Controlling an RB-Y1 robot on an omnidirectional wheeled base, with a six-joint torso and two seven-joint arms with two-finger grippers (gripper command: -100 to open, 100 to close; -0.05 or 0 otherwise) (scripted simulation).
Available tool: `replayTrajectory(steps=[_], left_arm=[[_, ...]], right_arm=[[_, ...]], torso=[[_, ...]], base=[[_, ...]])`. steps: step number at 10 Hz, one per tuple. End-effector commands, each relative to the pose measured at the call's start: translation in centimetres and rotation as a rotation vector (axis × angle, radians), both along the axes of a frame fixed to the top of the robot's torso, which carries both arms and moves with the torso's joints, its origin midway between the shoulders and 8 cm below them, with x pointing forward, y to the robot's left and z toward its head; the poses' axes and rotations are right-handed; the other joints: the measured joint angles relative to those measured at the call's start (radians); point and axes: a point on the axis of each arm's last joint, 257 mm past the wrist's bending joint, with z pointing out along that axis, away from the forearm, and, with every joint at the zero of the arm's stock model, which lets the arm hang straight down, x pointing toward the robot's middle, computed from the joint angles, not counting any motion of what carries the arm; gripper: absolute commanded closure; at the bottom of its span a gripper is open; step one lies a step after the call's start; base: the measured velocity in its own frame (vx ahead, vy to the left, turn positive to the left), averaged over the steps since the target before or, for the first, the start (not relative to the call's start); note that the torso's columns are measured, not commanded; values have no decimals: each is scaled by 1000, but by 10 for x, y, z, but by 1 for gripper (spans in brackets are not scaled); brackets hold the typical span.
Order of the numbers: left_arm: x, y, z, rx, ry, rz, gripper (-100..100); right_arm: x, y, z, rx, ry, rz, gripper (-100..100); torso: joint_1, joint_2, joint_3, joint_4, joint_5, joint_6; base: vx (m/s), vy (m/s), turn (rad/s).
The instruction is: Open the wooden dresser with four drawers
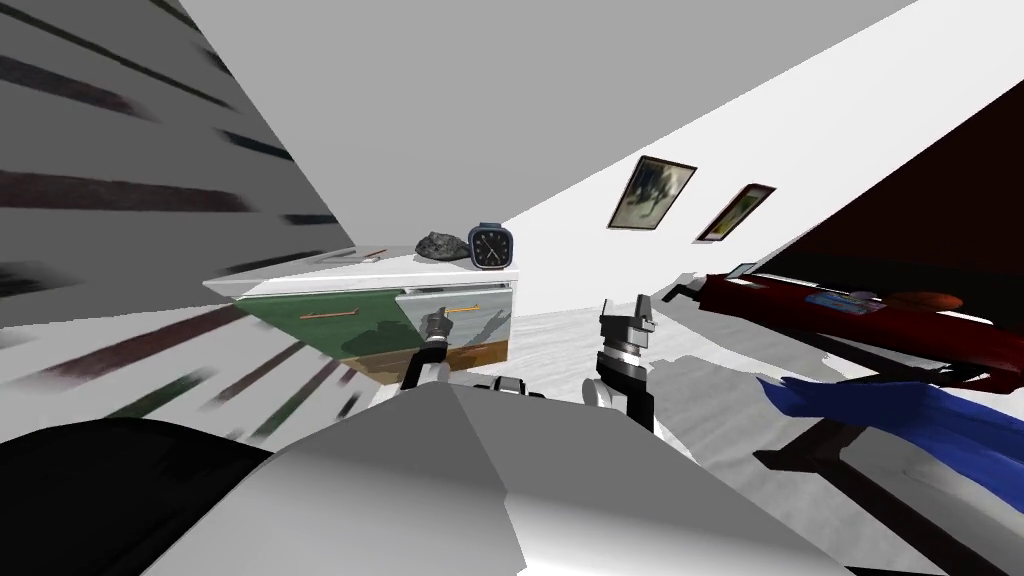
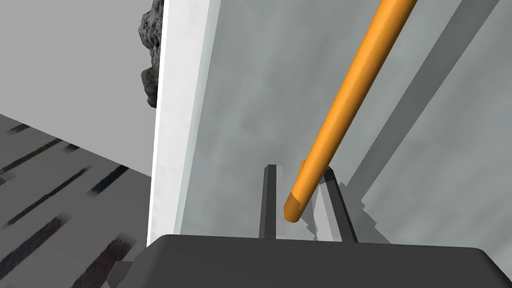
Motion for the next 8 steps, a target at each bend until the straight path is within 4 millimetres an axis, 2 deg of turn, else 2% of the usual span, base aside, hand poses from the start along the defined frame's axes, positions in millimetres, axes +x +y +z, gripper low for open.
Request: replayTrajectory(steps=[1, 3, 4, 6, 7, 8], left_arm=[[27, -28, -8, -30, 3, -49, 100], [54, -68, -8, -61, -12, -117, 100], [59, -71, -11, -63, -6, -124, 100], [86, -115, -7, -83, -19, -199, 100], [87, -116, -11, -83, -11, -201, 100], [98, -143, -6, -90, -21, -241, 100]], right_arm=[[0, 0, 0, 0, 0, 0, 0], [0, 0, 0, 0, 0, 0, 0], [0, 0, 0, 0, 0, 0, 0], [0, 0, 0, 0, 0, 0, 0], [0, 0, 0, 0, 0, 0, 0], [0, 0, 0, 0, 0, 0, 0]], torso=[[1, -1, 0, -1, 1, 2], [-2, -3, -1, -3, 1, 4], [-2, -2, -1, -2, 0, 2], [-4, -4, -2, -3, 0, 4], [-4, -3, -2, -2, 0, 6], [-7, -5, -2, -4, 0, 9]], base=[[-46, 8, 64], [-73, 27, 317], [-31, 4, 90], [-66, 13, 347], [-32, 20, 39], [-66, 40, 319]])
